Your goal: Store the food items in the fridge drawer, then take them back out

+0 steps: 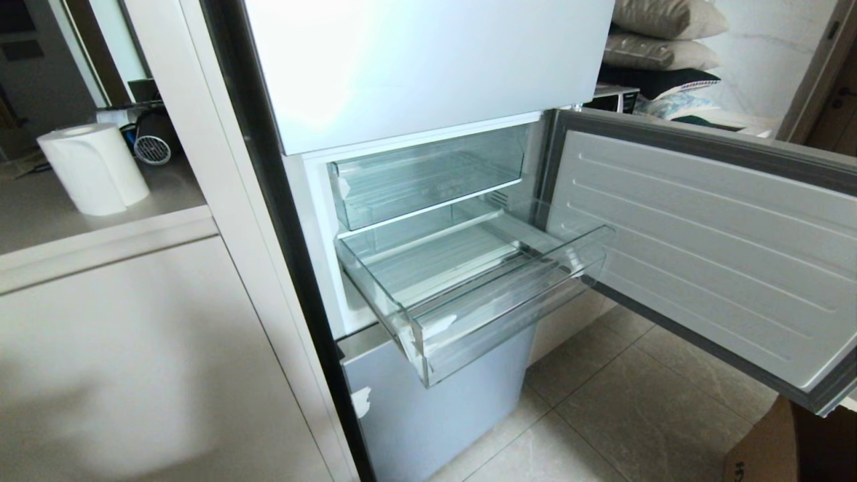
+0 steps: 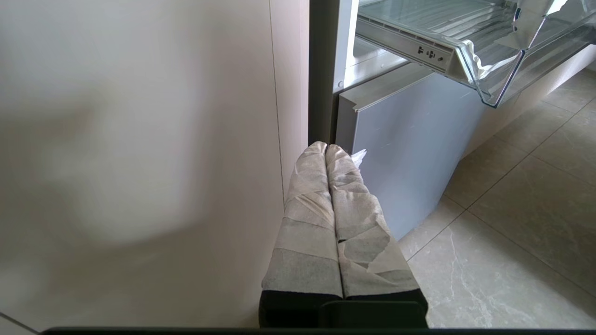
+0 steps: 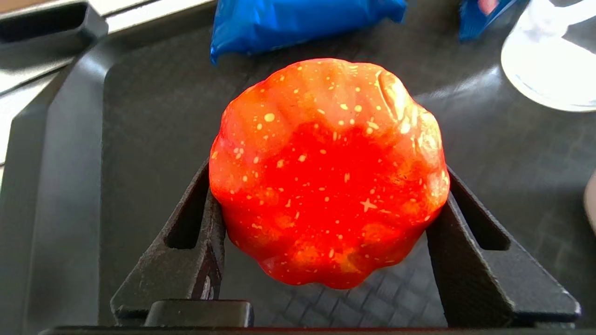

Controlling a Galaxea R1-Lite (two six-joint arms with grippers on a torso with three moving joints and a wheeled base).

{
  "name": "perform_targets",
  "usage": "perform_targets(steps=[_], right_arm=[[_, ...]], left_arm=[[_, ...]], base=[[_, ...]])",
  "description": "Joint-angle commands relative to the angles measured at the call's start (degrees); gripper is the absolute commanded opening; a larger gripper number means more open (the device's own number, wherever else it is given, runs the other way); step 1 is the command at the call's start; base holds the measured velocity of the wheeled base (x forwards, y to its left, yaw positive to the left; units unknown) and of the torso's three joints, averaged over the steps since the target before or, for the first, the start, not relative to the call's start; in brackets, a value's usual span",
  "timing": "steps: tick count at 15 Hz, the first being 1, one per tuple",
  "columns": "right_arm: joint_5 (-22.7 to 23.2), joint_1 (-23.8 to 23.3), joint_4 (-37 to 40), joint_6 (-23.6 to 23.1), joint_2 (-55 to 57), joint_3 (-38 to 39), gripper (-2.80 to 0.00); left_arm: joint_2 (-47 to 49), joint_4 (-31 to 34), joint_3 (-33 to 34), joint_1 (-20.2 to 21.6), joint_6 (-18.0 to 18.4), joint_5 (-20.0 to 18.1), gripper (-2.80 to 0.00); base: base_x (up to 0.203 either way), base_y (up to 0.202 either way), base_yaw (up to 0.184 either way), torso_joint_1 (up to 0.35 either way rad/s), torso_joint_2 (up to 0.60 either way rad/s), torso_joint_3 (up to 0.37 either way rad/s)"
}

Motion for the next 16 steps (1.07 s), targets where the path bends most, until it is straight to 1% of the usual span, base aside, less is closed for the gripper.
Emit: perform_targets(steps=[1, 5, 6, 13, 16], right_arm=[[0.8, -0.1, 0.7, 0.2, -1.3, 0.3, -2.8], [0.9, -0.2, 1.3, -0.3, -2.1, 0.7, -2.8], [0.9, -0.2, 1.2, -0.3, -2.1, 0.6, 0.0], [1.1, -0.6, 1.3, 0.2, -2.3, 0.4, 0.0], [2.4, -0.9, 1.3, 0.4, -4.2, 0.6, 0.0]], left_arm=[[0.0, 0.0, 0.0, 0.0, 0.0, 0.1, -2.8], [0.0, 0.0, 0.0, 0.0, 0.0, 0.0, -2.8], [0.1, 0.0, 0.0, 0.0, 0.0, 0.0, -2.8], [0.0, 0.0, 0.0, 0.0, -0.1, 0.1, -2.8], [0.0, 0.0, 0.0, 0.0, 0.0, 0.0, -2.8]], base=[[0.0, 0.0, 0.0, 0.0, 0.0, 0.0], [0.0, 0.0, 0.0, 0.0, 0.0, 0.0], [0.0, 0.0, 0.0, 0.0, 0.0, 0.0], [0.0, 0.0, 0.0, 0.0, 0.0, 0.0], [0.0, 0.0, 0.0, 0.0, 0.0, 0.0]])
